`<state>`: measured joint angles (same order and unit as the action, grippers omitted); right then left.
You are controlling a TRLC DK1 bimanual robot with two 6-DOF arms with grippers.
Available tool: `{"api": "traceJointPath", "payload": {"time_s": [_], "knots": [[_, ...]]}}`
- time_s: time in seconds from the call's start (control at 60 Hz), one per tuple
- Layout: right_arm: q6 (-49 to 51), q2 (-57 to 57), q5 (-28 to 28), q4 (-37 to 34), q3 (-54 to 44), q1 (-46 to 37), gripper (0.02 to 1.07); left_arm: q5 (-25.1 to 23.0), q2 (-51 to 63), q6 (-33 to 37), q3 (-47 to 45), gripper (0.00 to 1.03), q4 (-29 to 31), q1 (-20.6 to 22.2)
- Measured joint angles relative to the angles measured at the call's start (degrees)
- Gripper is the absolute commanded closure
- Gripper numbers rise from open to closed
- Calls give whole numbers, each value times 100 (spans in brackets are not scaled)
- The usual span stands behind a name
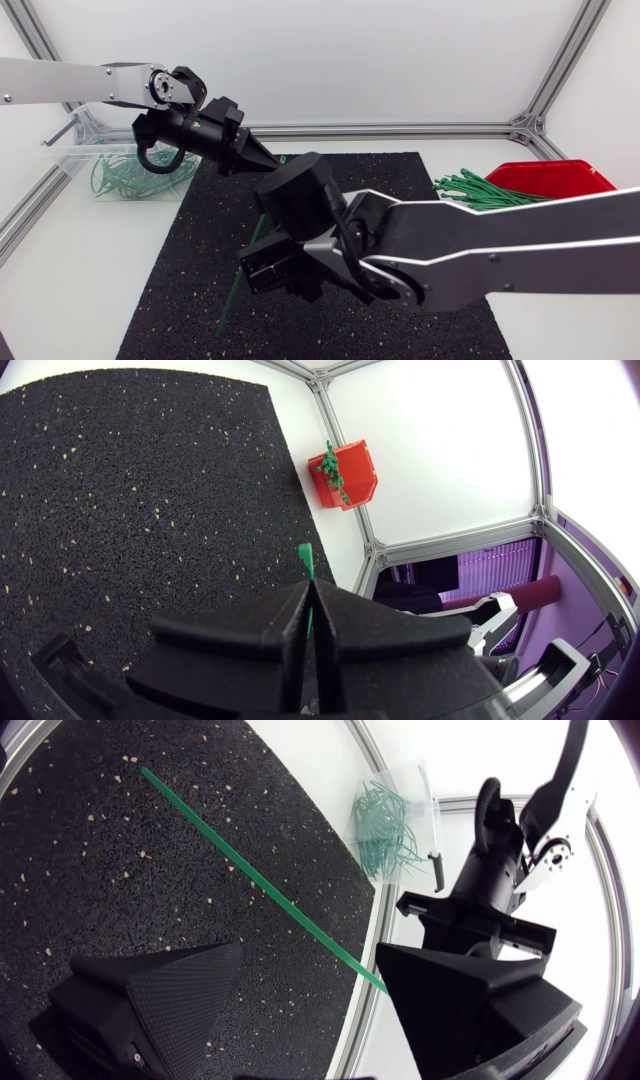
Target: Take a green cable tie from the red box, thread the tail through the head to close it, then place it in the transparent bin on the left.
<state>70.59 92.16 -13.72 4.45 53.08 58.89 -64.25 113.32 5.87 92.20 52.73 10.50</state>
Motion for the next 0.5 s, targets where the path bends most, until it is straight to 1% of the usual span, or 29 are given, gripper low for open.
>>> {"api": "traceJointPath", "payload": {"time_s": [0.117,0.25,0.45,0.483,0.5], "knots": [[267,319,-140,361,-76,214,10,-2,70,24,0,100,42,2],[660,603,-289,1058,-341,428,23,-33,114,50,0,100,170,0],[1054,745,-363,1768,-588,625,45,-192,278,170,111,100,431,-79],[1097,758,-372,1878,-621,662,48,-232,339,175,129,100,455,-105],[1121,763,-372,1917,-632,671,48,-262,365,179,140,100,474,-111]]}}
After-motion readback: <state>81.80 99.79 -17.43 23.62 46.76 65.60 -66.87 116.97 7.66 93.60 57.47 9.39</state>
